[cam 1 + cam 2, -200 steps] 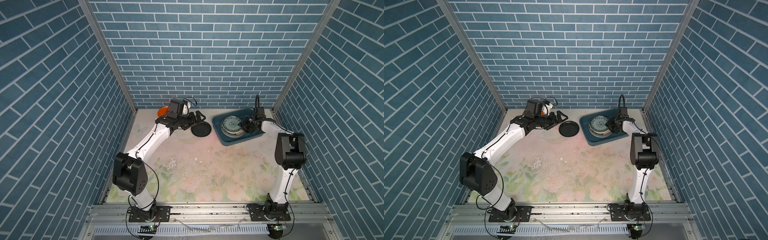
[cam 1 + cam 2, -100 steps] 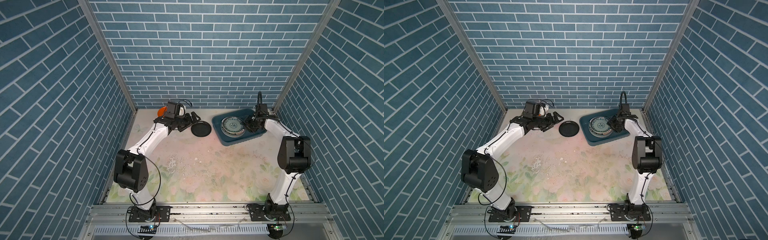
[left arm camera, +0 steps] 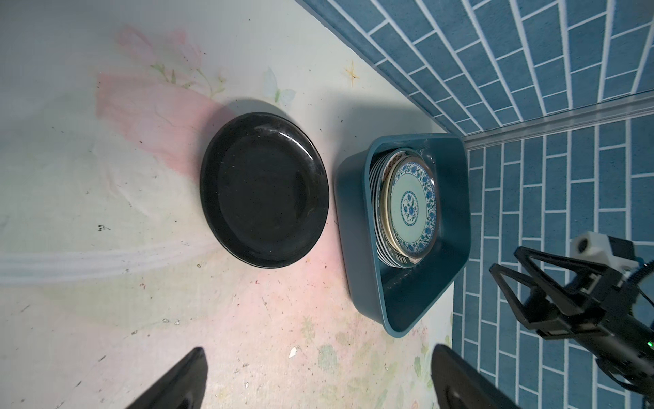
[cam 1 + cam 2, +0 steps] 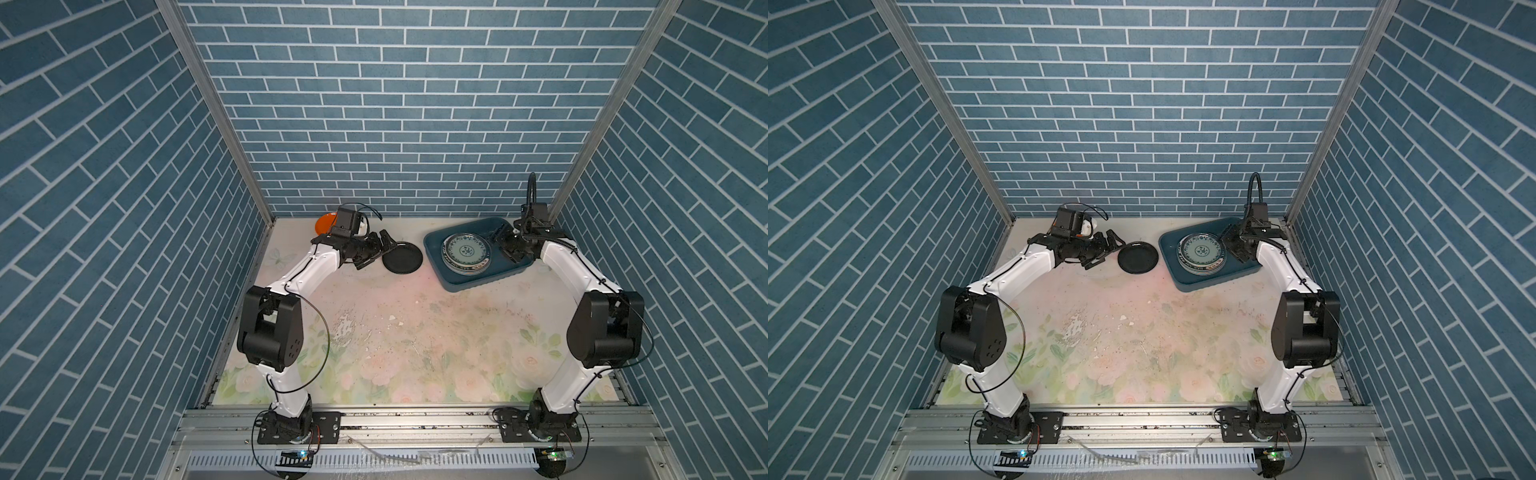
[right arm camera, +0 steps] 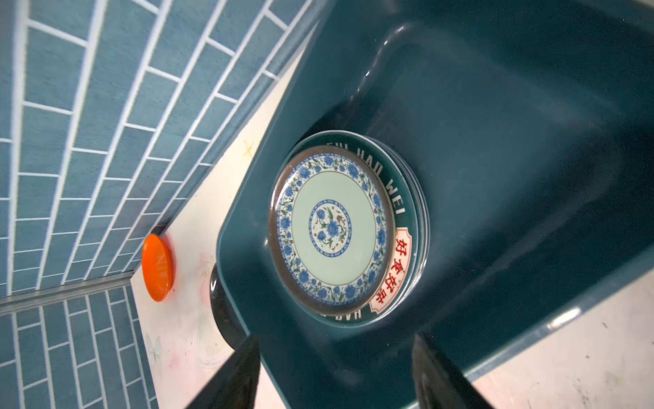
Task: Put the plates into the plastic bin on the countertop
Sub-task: 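Open and raise the right gripper while the left grasps the black plate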
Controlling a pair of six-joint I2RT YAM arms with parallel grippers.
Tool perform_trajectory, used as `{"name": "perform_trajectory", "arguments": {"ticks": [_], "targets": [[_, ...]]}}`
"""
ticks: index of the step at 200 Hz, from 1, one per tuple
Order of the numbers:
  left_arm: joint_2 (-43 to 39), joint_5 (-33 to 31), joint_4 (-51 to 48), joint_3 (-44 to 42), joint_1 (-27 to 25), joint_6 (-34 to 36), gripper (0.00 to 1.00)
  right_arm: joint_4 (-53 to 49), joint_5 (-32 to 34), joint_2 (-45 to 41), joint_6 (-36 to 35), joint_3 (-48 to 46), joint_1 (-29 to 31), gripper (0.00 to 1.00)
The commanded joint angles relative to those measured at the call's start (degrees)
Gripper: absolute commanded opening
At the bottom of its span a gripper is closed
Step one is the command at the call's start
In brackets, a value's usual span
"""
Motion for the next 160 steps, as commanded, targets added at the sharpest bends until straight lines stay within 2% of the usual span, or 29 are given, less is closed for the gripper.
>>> {"name": "perform_trajectory", "arguments": {"ticks": [1, 72, 160], "targets": [[0.74, -0.76, -0.50, -1.91, 1.29, 0.27, 1.00, -0.83, 2.17, -4.40, -1.23, -1.56, 0.41, 0.76], [4.17, 0.99, 0.47, -1.31, 2.58, 1.51, 1.00, -2.49, 5.05, -11.20, -2.73, -2.65, 3.48, 0.85], [7.93, 3.73, 4.03, -3.68, 3.02, 4.31, 0.99, -2.04, 5.37, -12.31, -2.11, -2.71, 4.40, 0.85]]}}
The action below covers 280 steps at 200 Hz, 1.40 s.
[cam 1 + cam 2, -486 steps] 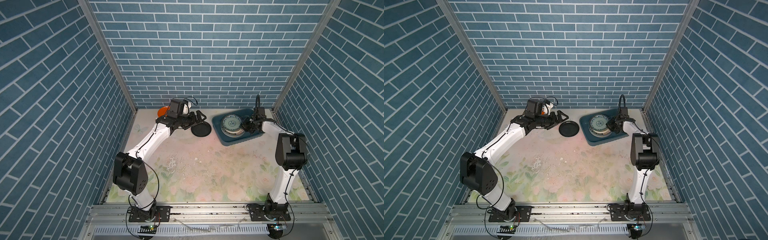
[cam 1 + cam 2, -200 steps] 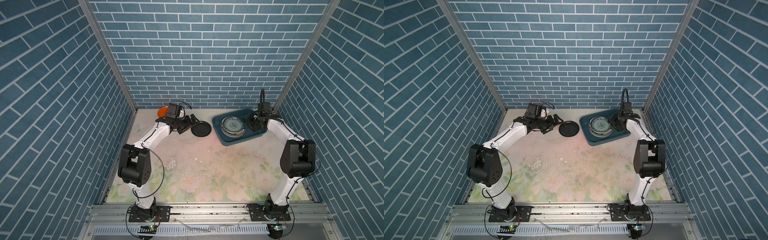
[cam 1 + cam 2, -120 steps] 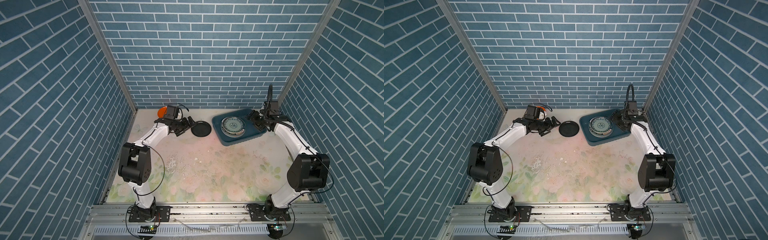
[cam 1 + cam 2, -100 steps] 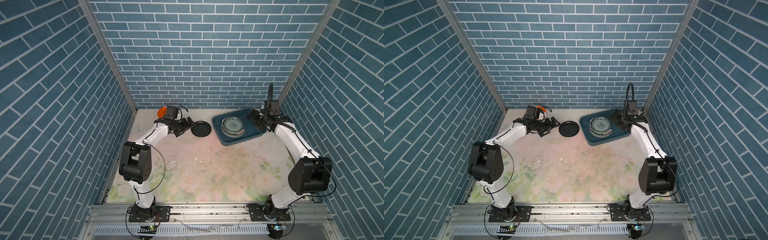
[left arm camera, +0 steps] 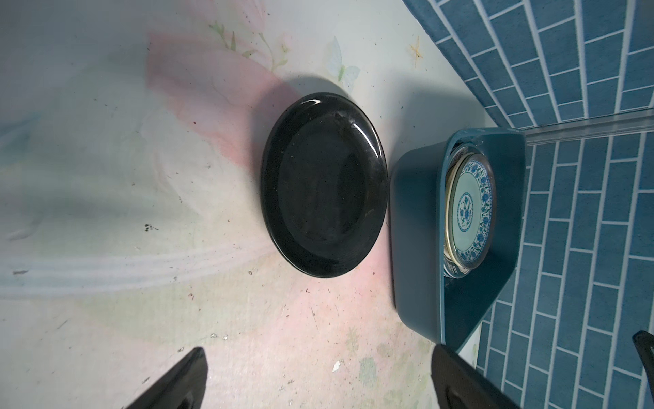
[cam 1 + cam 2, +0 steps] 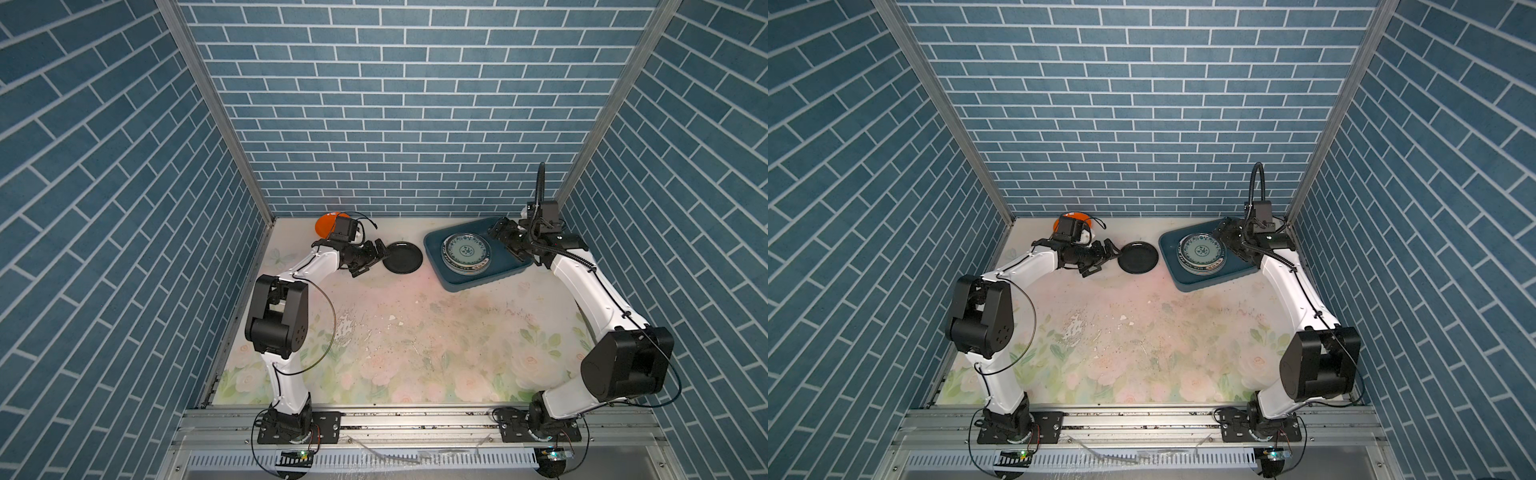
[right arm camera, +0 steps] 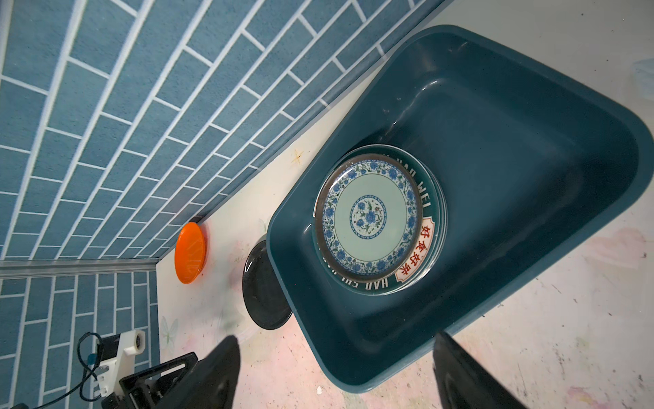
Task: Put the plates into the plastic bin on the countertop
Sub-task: 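Open and raise the right gripper while the left grasps the black plate, then lift the black plate upright with the left gripper while the right moves toward it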
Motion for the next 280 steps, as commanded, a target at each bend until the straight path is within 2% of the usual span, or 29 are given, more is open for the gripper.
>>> {"name": "perform_trajectory", "arguments": {"ticks": [1, 89, 154, 208, 240, 280], "targets": [[2.08, 1.74, 1.54, -1.12, 0.46, 1.89, 0.99, -0.83, 1.16, -1.42, -0.73, -0.36, 0.36, 0.85], [10.65, 2.11, 3.44, 3.72, 0.46, -0.42, 0.95, -1.13, 0.85, -1.52, -0.73, 1.00, 1.25, 0.85], [15.68, 1.40, 6.71, 5.37, 0.46, -5.91, 0.89, -3.21, 3.40, -3.80, -0.60, -0.08, 1.40, 0.85], [19.40, 0.70, 6.83, 8.14, 0.46, -9.87, 0.74, -4.32, 6.10, -5.54, 0.04, -1.11, 1.40, 0.84], [20.85, 1.08, 7.39, 8.72, 0.46, -11.16, 0.69, -4.37, 7.08, -6.73, 0.67, -2.40, 1.40, 0.84], [22.67, 1.79, 7.90, 10.04, -0.04, -12.52, 0.53, -5.43, 8.30, -7.54, 0.76, -2.81, 1.41, 0.84]]}}
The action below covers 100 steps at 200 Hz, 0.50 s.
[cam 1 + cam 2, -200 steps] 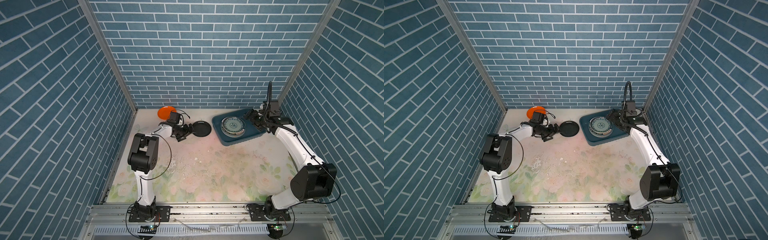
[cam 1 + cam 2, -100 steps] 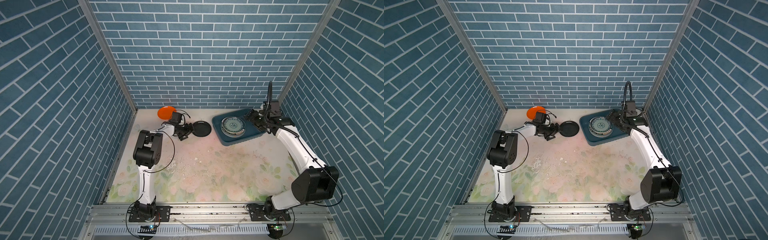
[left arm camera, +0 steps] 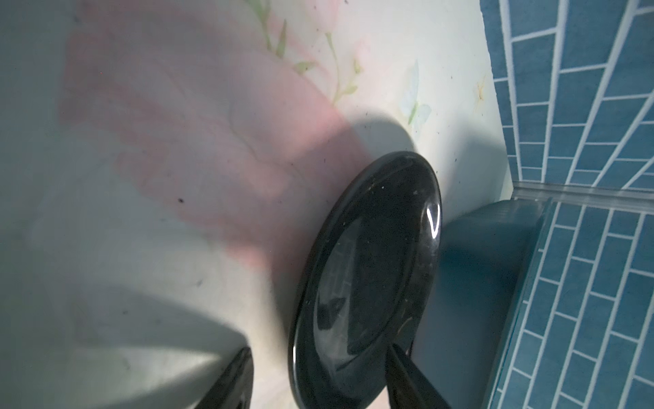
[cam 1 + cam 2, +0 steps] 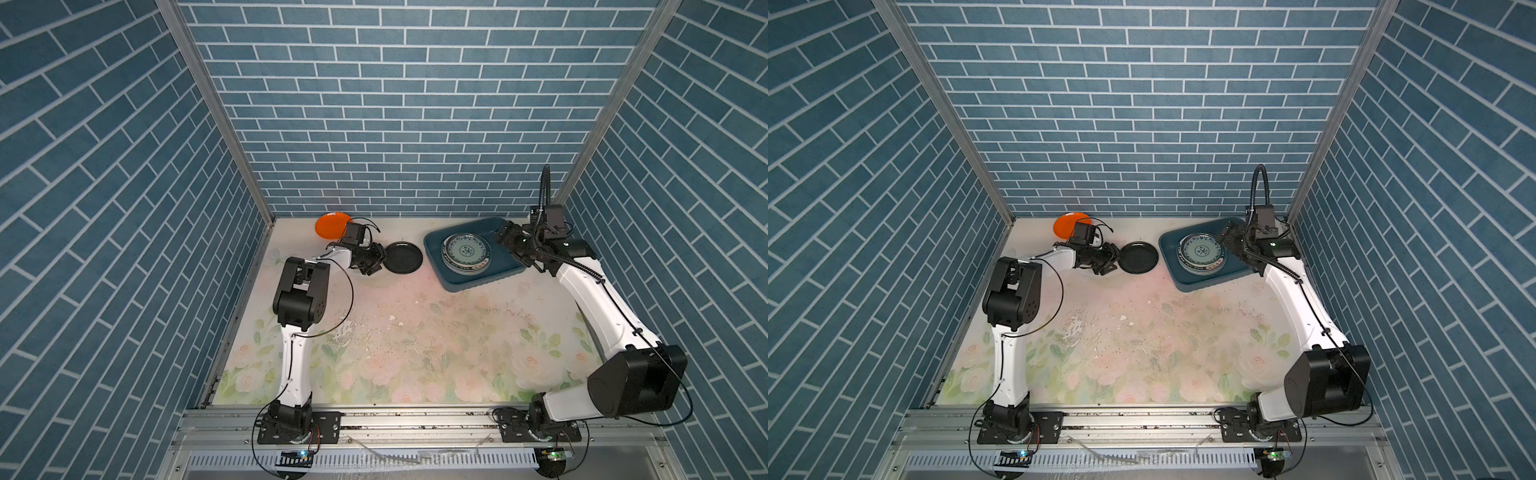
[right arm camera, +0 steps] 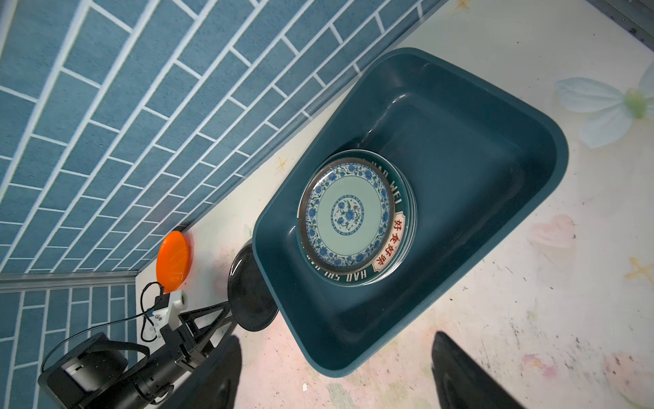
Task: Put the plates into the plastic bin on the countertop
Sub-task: 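Lift the black plate upright with the left gripper while the right moves toward it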
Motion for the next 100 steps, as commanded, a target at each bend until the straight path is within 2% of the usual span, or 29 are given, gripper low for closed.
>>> {"name": "perform_trajectory", "arguments": {"ticks": [1, 78, 100], "targets": [[3.31, -0.70, -2.21, 0.62, -0.20, -0.95, 0.52, -2.04, 2.23, -2.14, 0.52, -0.42, 0.29, 0.84], [5.33, -1.75, -4.19, 3.16, -0.30, -2.19, 0.19, -2.68, 4.28, -4.29, 0.79, -1.75, 0.29, 0.84], [4.65, -1.97, -4.17, 2.95, -0.28, -2.37, 0.15, -2.68, 4.08, -4.39, 0.83, -1.87, 0.30, 0.84]]}}
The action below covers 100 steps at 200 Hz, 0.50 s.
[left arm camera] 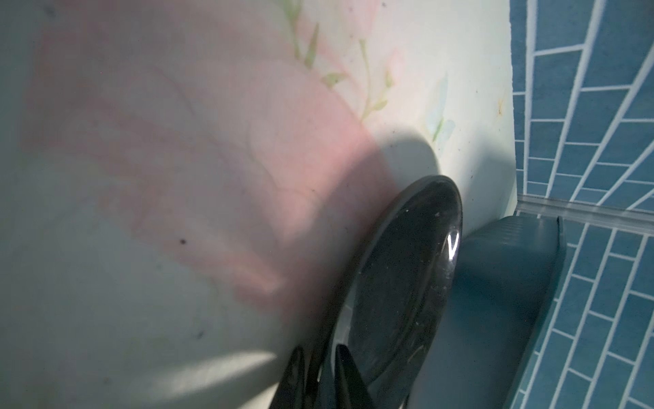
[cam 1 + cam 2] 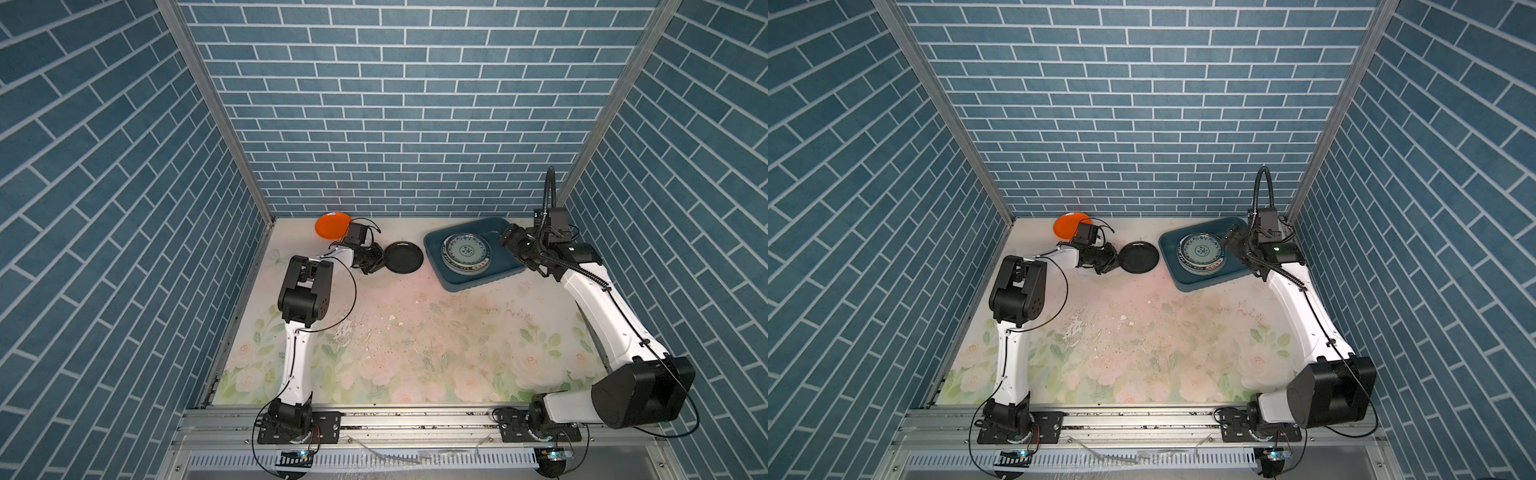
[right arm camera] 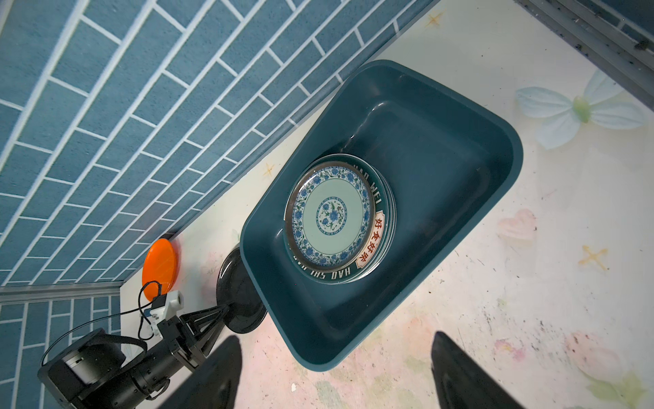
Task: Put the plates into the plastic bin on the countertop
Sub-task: 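Lift the black plate upright with the left gripper while the right moves toward it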
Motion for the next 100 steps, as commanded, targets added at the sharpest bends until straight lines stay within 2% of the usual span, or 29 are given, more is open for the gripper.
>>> {"name": "perform_trajectory", "arguments": {"ticks": [1, 42, 100], "targets": [[1.57, -1.65, -3.12, 0.02, -0.09, 0.01, 0.14, -0.96, 1.18, -1.35, 0.81, -0.65, 0.30, 0.84], [-0.79, -1.49, -1.99, -1.56, 0.02, -1.16, 0.09, -0.11, 0.08, -0.44, 0.72, -0.46, 0.34, 0.84], [-8.14, -1.99, 0.51, -6.34, 0.99, -3.90, 0.05, 3.47, -4.72, 1.16, -0.45, -0.68, 0.29, 0.84]]}}
